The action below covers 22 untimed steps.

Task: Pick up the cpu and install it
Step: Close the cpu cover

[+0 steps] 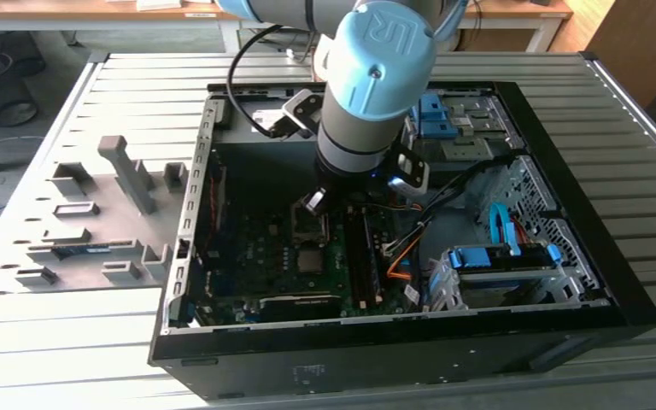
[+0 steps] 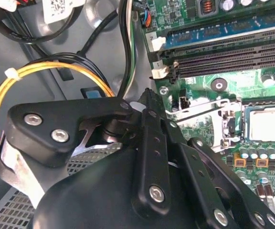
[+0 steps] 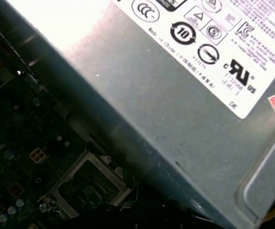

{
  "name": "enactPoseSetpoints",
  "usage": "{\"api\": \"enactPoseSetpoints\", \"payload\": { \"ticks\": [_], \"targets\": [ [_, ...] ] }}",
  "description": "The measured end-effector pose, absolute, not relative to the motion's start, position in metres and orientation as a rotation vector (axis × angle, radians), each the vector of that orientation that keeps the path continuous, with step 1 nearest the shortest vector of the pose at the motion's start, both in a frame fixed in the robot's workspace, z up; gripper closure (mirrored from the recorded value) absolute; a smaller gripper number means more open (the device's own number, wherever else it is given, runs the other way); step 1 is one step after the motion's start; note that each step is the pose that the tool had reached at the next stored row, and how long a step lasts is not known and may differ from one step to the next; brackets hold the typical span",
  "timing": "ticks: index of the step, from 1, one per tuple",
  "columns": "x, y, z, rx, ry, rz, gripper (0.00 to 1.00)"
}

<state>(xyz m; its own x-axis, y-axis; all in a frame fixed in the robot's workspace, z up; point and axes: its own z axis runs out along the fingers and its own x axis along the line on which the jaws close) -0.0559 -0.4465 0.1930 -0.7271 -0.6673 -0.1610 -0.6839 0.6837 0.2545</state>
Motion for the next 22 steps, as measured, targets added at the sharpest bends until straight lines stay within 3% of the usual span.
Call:
{"api": "enactPoseSetpoints", "payload": {
  "ticks": [22],
  "targets": [
    [-0.062, -0.451, 0.205, -1.136, 2.82, 0.453, 0.9]
  ]
}}
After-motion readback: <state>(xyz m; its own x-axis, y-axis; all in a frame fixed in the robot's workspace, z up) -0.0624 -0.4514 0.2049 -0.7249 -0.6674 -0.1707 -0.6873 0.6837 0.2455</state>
